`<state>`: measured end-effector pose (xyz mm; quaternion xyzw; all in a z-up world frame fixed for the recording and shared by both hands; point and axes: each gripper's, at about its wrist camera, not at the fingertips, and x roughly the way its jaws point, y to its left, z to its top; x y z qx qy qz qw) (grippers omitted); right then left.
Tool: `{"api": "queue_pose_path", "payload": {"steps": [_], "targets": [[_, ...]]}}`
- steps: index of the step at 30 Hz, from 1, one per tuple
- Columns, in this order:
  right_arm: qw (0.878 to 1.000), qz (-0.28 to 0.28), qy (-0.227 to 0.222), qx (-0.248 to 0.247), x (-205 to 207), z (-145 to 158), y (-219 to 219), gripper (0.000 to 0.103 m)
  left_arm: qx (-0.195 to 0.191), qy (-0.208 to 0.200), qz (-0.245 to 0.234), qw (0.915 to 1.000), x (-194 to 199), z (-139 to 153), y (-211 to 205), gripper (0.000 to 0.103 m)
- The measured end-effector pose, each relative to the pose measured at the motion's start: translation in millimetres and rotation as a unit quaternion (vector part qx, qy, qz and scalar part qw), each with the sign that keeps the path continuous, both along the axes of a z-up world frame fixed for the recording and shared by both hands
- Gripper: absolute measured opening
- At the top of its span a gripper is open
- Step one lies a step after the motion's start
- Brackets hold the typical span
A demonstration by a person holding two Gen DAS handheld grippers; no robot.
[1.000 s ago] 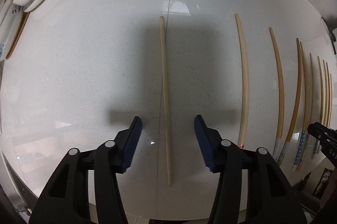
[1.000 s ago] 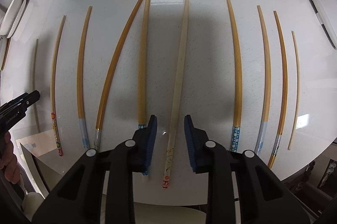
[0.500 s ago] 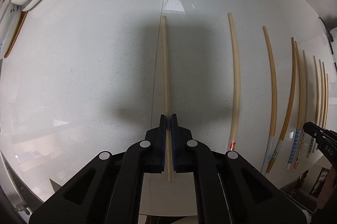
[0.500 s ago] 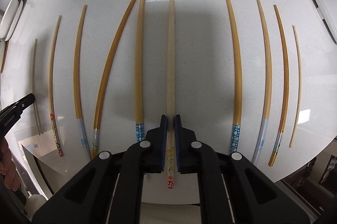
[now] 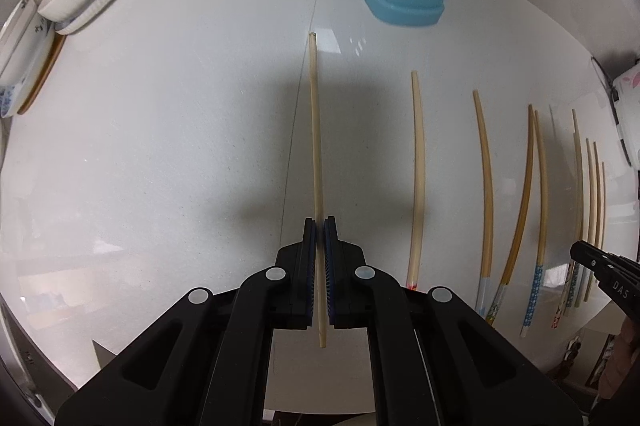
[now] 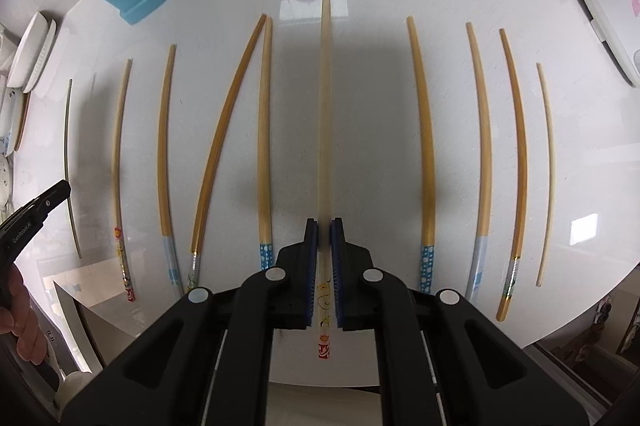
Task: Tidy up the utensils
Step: 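Lift the held chopstick with the right tool toward the blue holder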
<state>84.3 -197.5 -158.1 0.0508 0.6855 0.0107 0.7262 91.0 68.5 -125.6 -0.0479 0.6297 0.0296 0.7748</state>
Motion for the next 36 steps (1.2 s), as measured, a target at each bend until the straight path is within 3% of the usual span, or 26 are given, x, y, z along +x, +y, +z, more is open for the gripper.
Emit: {"api": "queue_pose_path", "payload": {"steps": [9,18,20,25,36], "targets": [[0.998,0.000,-0.056,0.018,-11.0,23.7,-14.3,0.006,0.005,-0.064,0.011,0.9979,-6.4,43.8,-0.3,0.004],[0.993,0.006,-0.116,0.030,-16.2,66.3,-22.3,0.006,0.001,-0.128,0.012,0.9917,21.1,81.0,-6.5,0.004],[0.991,0.008,-0.126,0.033,5.2,93.5,-29.2,0.006,0.000,-0.137,0.011,0.9906,25.5,87.2,-8.4,0.004],[0.988,0.012,-0.152,0.036,45.4,106.9,-14.6,0.006,-0.001,-0.160,0.007,0.9871,36.5,101.6,-15.9,0.004],[0.973,0.031,-0.224,0.051,80.4,150.3,0.3,0.006,-0.004,-0.210,0.003,0.9777,60.6,124.6,-27.3,0.004]]}}
